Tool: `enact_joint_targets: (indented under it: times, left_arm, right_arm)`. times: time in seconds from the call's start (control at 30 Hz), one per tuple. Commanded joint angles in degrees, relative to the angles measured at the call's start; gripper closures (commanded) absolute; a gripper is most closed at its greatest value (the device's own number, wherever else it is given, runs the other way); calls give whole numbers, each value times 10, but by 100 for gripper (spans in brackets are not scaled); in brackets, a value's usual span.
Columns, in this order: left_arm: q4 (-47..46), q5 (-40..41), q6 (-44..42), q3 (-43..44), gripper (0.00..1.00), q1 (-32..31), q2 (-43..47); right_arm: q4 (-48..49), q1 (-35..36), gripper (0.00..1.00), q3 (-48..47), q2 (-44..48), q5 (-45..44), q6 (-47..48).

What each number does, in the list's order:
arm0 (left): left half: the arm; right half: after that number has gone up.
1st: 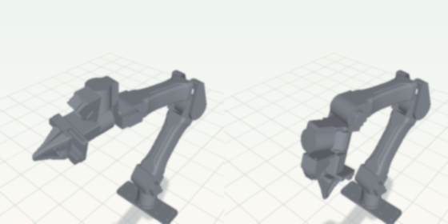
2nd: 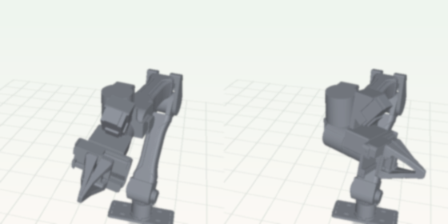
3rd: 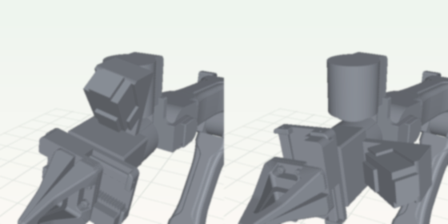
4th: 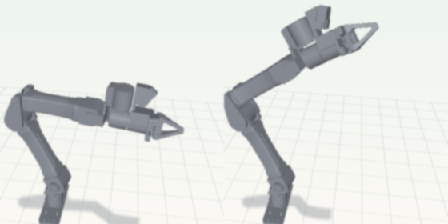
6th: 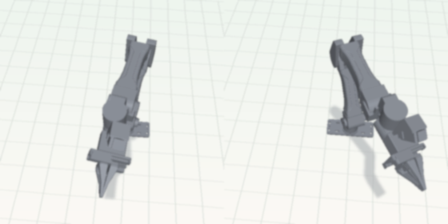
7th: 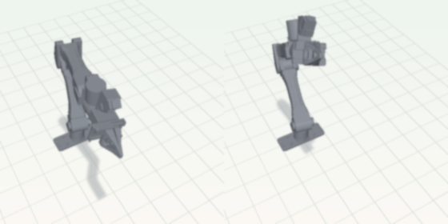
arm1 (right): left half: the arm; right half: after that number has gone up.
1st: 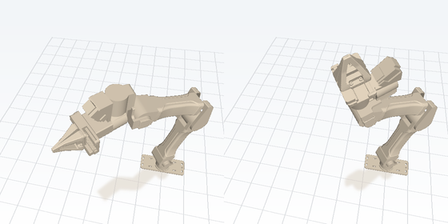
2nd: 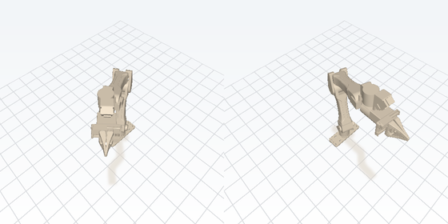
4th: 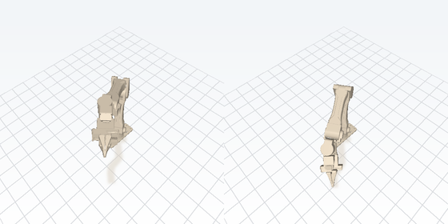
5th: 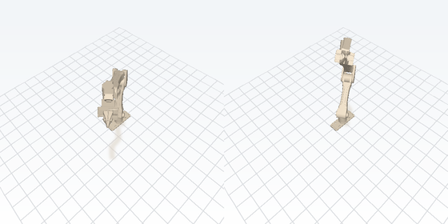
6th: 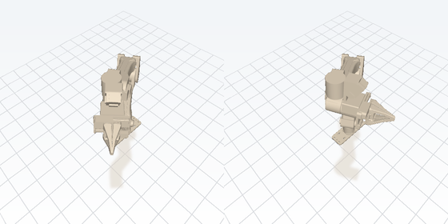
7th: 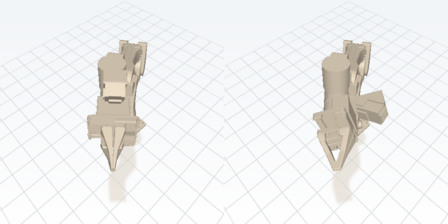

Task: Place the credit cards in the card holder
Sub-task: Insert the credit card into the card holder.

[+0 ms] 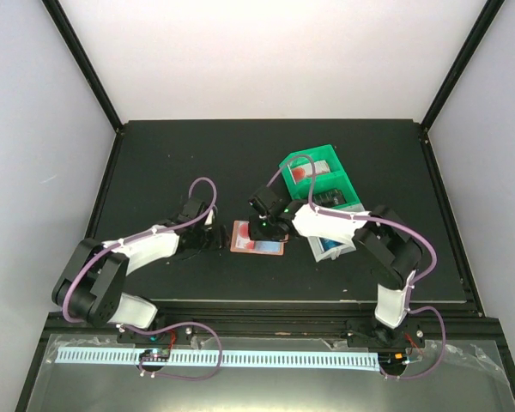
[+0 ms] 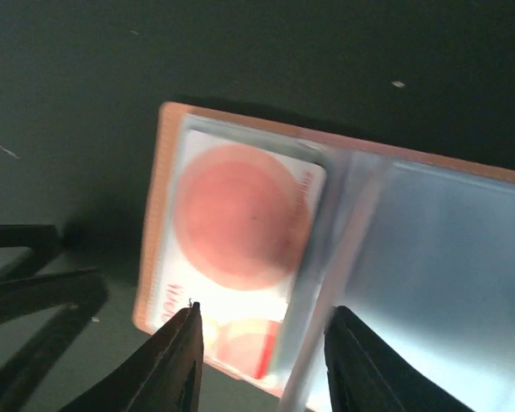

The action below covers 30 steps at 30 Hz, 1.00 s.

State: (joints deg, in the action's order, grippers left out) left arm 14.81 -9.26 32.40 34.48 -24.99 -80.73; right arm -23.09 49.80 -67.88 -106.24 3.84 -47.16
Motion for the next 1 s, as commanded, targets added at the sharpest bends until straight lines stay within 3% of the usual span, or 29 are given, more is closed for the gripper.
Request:
enact_joint_targets:
  times: [0.0, 0.27, 0.43, 0.6, 0.77, 0.87, 0.97]
  left_arm:
    - [-7, 5, 6, -4, 37, 12, -9]
    - [3, 21, 16, -7, 37, 23, 14]
    - [39, 32, 16, 3, 37, 24, 86]
    - [36, -32, -7, 4, 34, 22, 140]
    - [26, -50, -29, -5, 22, 20, 179]
    - [24, -66, -43, -6, 13, 18, 193]
    - [20, -66, -46, -7, 2, 17, 214]
  right_arm:
    - [11, 8, 57, -34, -10, 20, 11]
    - [31, 16, 48, -56, -31, 63, 30]
    - [63, 11, 48, -31, 5, 67, 50]
    - [37, -15, 45, 9, 123, -18, 97]
    - [-69, -41, 42, 54, 228, -166, 152]
    - [-160, -47, 34, 82, 261, -272, 148]
    - [-216, -62, 30, 110, 278, -303, 131]
